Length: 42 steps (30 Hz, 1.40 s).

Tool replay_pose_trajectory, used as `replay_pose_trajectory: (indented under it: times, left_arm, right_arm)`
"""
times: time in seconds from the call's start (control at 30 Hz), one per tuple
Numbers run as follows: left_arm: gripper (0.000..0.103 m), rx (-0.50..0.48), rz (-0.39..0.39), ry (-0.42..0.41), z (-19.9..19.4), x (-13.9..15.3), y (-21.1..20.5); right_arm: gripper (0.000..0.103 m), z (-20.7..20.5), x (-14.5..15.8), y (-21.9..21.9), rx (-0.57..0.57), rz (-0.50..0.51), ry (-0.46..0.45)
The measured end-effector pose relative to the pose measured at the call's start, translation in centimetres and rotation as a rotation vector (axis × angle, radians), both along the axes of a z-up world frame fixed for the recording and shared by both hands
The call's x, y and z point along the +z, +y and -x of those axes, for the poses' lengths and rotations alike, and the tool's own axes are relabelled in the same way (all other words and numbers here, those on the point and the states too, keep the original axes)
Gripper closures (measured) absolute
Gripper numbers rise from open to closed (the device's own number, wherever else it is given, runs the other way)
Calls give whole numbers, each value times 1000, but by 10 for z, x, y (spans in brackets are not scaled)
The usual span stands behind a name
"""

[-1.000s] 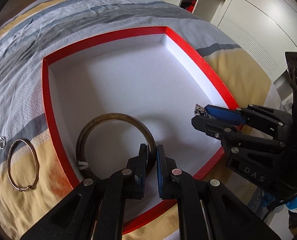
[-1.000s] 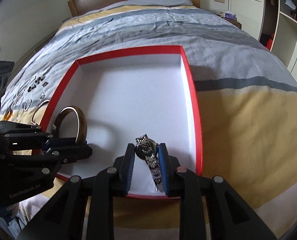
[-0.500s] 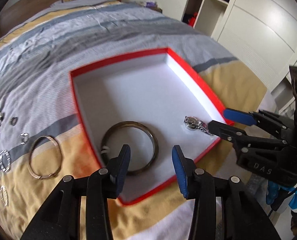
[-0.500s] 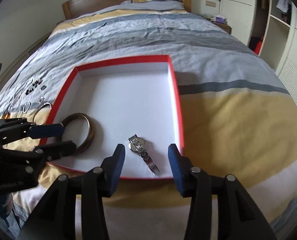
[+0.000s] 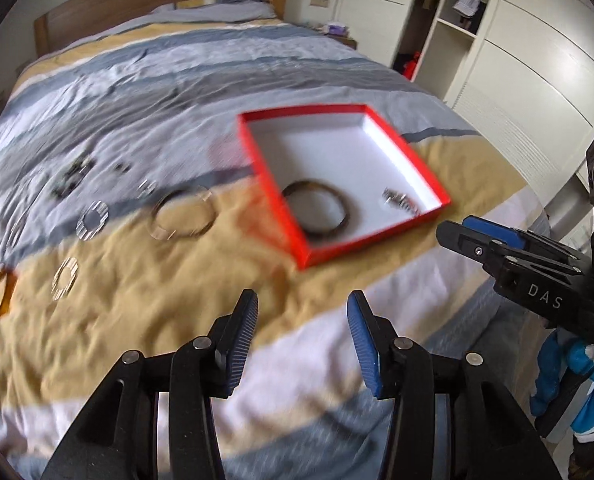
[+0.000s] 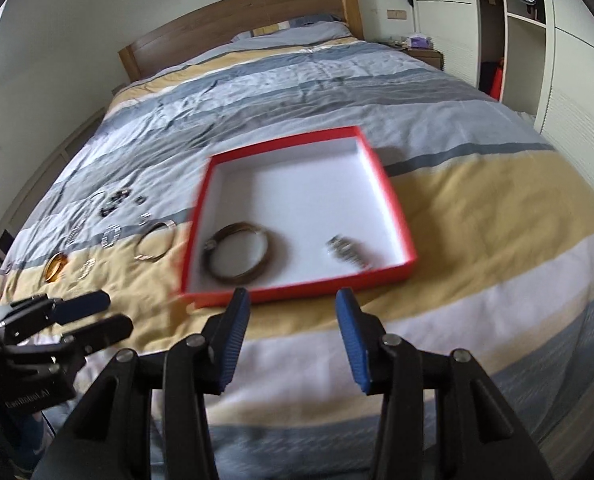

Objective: Organize jewelry
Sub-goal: 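Withdraw both grippers from the red box back over the bed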

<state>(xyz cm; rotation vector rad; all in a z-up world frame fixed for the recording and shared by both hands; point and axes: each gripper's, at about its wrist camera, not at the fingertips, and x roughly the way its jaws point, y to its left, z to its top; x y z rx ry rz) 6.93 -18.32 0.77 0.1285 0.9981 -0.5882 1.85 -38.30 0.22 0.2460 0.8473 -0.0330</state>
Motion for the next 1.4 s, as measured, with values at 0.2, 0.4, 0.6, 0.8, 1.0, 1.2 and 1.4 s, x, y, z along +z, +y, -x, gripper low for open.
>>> replay_pose_trajectory:
  times: [0.2, 0.4, 0.6, 0.8, 1.0, 1.2, 1.4]
  left_arm:
    - [45, 130, -13, -14, 25, -5, 60]
    - [41, 247, 5, 4, 38, -12, 112]
    - [41, 315, 10, -15, 50, -16, 141]
    - [40, 352, 18, -41, 62, -13, 165]
    - [38, 384, 34, -38, 68, -14, 184]
    - [38, 422, 28, -21, 64, -22, 197]
    - [52, 426, 42, 4, 50, -29, 204]
  right_arm:
    - [60, 18, -9, 51, 49, -7, -7]
    - [60, 30, -12, 81, 79, 3, 3]
    - [60, 39, -9, 95, 90, 20, 6]
    - [60, 49, -1, 107, 117, 30, -9]
    - [60, 55, 9, 125, 171, 43, -33]
    - [60, 51, 6, 136, 218, 48, -24]
    - [60, 37, -4, 141, 261, 49, -5]
